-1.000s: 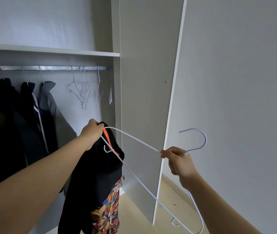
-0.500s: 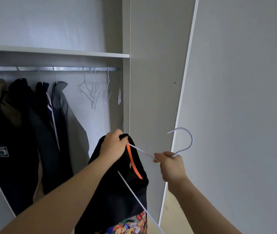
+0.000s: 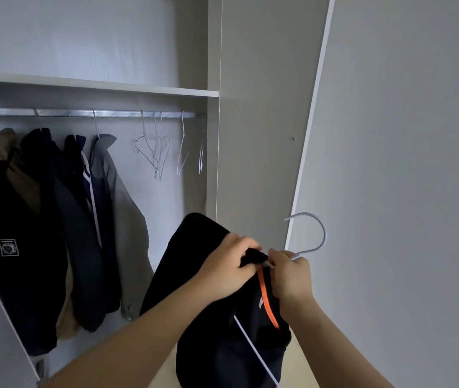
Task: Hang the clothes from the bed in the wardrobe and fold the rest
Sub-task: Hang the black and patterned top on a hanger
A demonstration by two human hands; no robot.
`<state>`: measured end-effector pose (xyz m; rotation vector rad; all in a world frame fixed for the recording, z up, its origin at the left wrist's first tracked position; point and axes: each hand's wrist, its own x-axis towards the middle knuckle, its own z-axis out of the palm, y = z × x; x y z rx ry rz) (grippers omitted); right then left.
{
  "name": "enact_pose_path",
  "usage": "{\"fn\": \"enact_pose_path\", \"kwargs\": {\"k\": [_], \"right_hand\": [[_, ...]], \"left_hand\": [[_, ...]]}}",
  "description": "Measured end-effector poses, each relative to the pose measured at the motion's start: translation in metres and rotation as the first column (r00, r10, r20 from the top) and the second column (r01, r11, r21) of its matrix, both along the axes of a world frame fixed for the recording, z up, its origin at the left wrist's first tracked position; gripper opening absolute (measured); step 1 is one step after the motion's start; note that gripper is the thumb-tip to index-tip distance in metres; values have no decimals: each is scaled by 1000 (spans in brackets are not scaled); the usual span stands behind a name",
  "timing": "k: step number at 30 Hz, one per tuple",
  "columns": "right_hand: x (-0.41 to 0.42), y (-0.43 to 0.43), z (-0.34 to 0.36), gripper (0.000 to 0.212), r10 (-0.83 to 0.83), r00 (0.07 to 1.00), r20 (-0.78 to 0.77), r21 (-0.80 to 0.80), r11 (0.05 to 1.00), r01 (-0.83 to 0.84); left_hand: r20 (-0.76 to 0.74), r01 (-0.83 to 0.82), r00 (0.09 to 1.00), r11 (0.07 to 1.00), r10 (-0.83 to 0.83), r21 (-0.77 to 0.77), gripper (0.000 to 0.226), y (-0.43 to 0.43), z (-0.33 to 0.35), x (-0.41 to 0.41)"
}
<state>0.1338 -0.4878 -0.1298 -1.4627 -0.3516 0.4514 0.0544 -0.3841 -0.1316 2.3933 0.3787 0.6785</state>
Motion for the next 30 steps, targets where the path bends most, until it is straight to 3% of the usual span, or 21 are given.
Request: {"fn": "enact_pose_path", "kwargs": {"k": [3,6,9,14,16,19,22,25,27,30], "right_hand": [[-2,-1,5,50,2,1000,25,12,1000,-2],[-3,1,7,44,19,1000,21,43,999,-20],[-3,6,15,53,48,995,87,49,997,-52],[-5,11,28,40,58,944,324,-75,997,-36],[-4,13,36,33,71,864,498,-143,990,1],[-5,21,43,5,11,728,685,-124,987,101],[-12,21,37,21,-79,596,799,-59,976,209],[-16,21,21,33,96,435,895,-188,967,173],[-19,20,15,36,155,432,889,-223,969,109],[-26,16,10,35,257,643,722,-210,966,-150]], "left_hand": [[-17,-20,999,895,31,446,38,13,6,-12],[20,-45,999,792,41,609,37,21,14,-21],[70,-111,994,735,87,669,25,26,22,-18],[59,-184,982,832,181,523,25,29,22,-17],[139,-245,969,867,204,434,23,26,21,-20],[196,-289,952,896,234,337,22,25,19,-25],[218,-349,929,905,300,241,22,27,21,-31],[176,-386,918,906,357,176,18,34,23,-35],[183,-381,908,924,378,-19,12,38,24,-36],[273,-339,861,884,429,-321,20,35,25,-33]]}}
